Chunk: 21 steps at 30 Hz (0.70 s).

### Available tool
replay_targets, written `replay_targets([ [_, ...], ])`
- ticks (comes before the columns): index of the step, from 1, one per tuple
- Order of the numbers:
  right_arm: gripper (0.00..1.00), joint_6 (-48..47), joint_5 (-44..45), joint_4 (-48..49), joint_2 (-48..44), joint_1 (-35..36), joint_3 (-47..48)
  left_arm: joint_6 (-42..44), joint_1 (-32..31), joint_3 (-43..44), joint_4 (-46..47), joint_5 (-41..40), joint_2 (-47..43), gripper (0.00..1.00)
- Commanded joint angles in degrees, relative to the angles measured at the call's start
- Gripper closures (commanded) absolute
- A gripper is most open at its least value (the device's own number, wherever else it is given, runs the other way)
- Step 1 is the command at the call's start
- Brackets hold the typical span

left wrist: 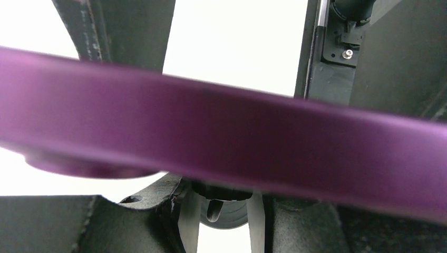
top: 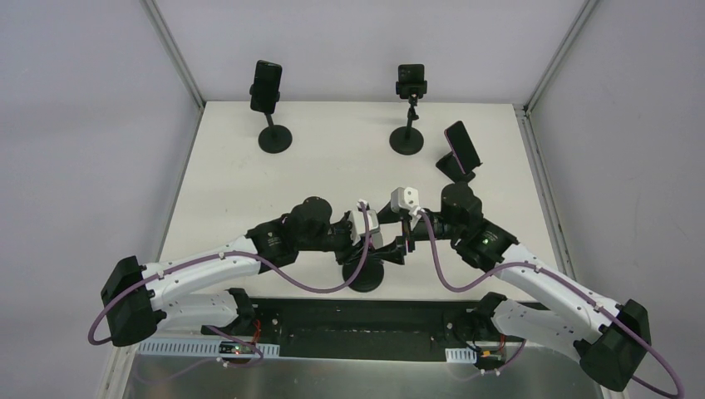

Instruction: Remove the phone from the phone stand

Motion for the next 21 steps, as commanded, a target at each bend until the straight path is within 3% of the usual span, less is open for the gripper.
replay_targets([
  [1,1.0,4.56,-9.57,-2.94,0.13,3.9,-0.94,-4.57,3.43,2.92,9.56,-9.45,0.56,1.0],
  [6,1.0,8.25,-8.38,-0.06,-1.11,8.38,-2.88,-5.56,4.21,3.29,9.66,-10.8,1.69,1.0],
  [12,1.0,16.56,-5.96,10.73,-3.9,11.89,-7.09,-7.51,5.31,3.49,9.66,-13.24,3.2,1.0],
  [21,1.0,19.45,-8.29,12.11,-4.7,15.37,-7.91,-8.14,5.95,3.71,9.69,-14.04,4.48,1.0],
])
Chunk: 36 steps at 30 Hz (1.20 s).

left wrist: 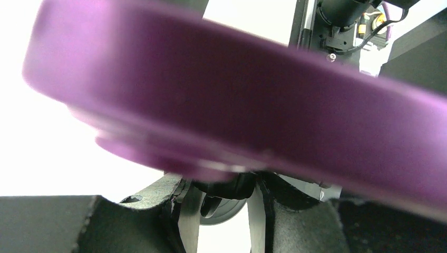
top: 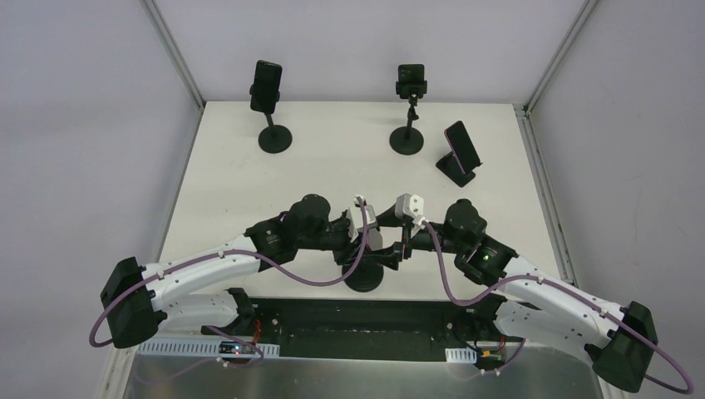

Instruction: Remove the phone from the phone stand

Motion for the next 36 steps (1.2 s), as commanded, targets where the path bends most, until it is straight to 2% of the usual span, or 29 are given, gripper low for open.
replay_targets([
  [1,1.0,12.53,-21.75,1.56,0.32,8.68,-1.07,-3.08,4.25,3.65,10.87,-15.4,4.13,1.0],
  [9,1.0,15.62,-23.64,3.18,0.06,12.35,-1.64,-3.31,4.83,3.1,10.86,-15.3,4.52,1.0],
  [21,1.0,15.73,-19.13,2.2,-4.07,13.22,-4.3,-2.41,5.19,0.51,11.59,-13.32,2.29,1.0],
  [29,1.0,17.42,-23.67,3.33,-2.77,13.85,-3.42,-3.22,6.02,-3.13,18.13,-7.95,0.59,1.0],
  [36,1.0,21.57,-24.88,9.17,-1.9,14.53,-4.54,-3.24,6.52,-5.95,22.93,-3.38,-1.14,1.0],
])
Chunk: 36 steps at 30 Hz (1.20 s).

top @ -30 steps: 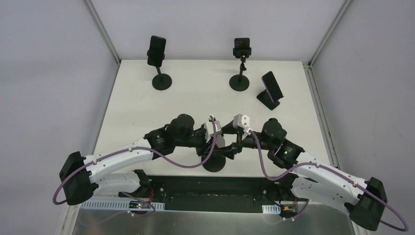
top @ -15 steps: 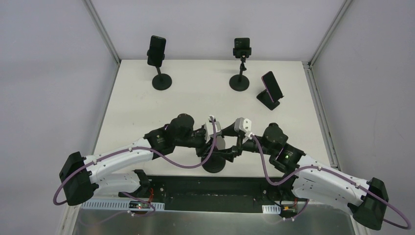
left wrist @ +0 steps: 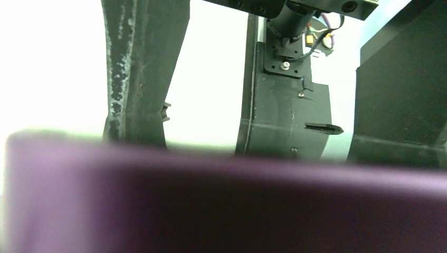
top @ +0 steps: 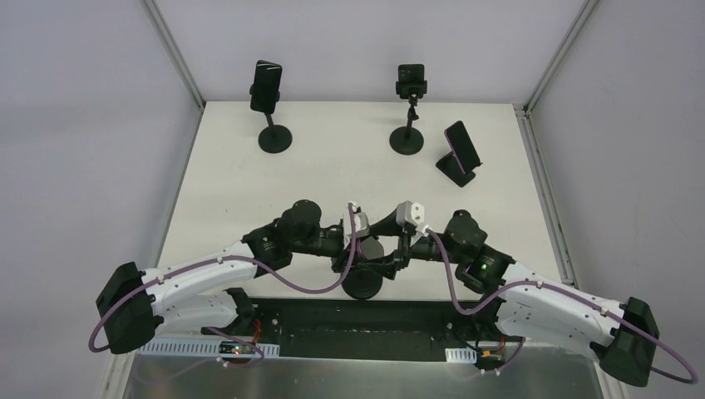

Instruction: Remove the phone from the phone stand

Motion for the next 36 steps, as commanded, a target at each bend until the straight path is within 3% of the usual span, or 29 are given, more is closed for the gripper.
replay_targets([
  [1,1.0,16.08,-30.09,2.76,0.03,8.92,-0.98,-0.34,5.26,-0.4,14.79,-12.11,1.3,1.0],
  [16,1.0,11.28,-28.47,-8.68,-5.7,8.98,0.26,-0.59,8.69,-2.23,15.33,-9.93,0.5,1.0],
  [36,1.0,11.48,-28.72,-9.23,-5.06,11.88,2.34,1.55,12.17,1.57,15.51,-14.52,7.33,1.0],
])
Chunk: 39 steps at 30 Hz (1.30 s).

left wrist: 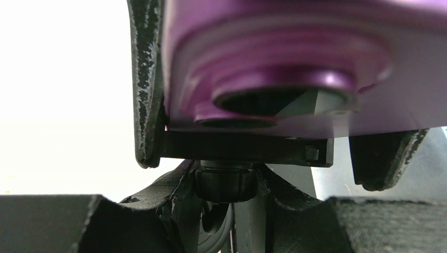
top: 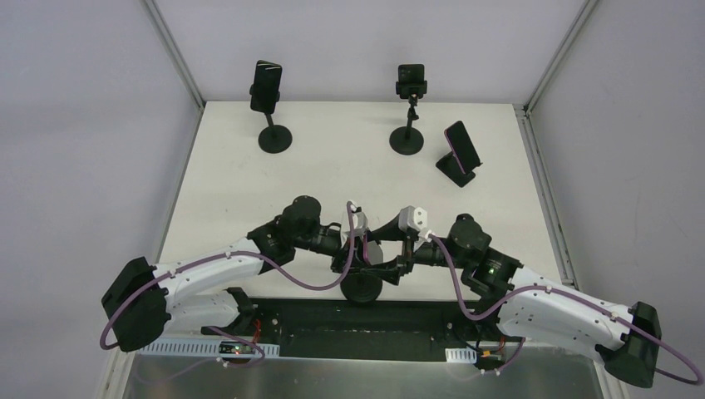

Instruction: Remove the phone from the phone stand

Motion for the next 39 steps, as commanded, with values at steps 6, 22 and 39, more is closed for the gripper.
replay_targets([
  [6,1.0,11.52,-30.13,-3.77,-1.4,9.69,2.08,4.08,9.21,4.91,8.21,-29.8,5.76,1.0],
  [22,1.0,1.49,-14.54,-17.28,-4.77,9.78,4.48,3.79,9.21,1.99,8.17,-29.73,2.63,1.0],
  [39,1.0,-0.65,5.1,-12.89,2.08,10.15,6.24,1.97,8.64,1.3,8.14,-27.46,1.45,1.0],
])
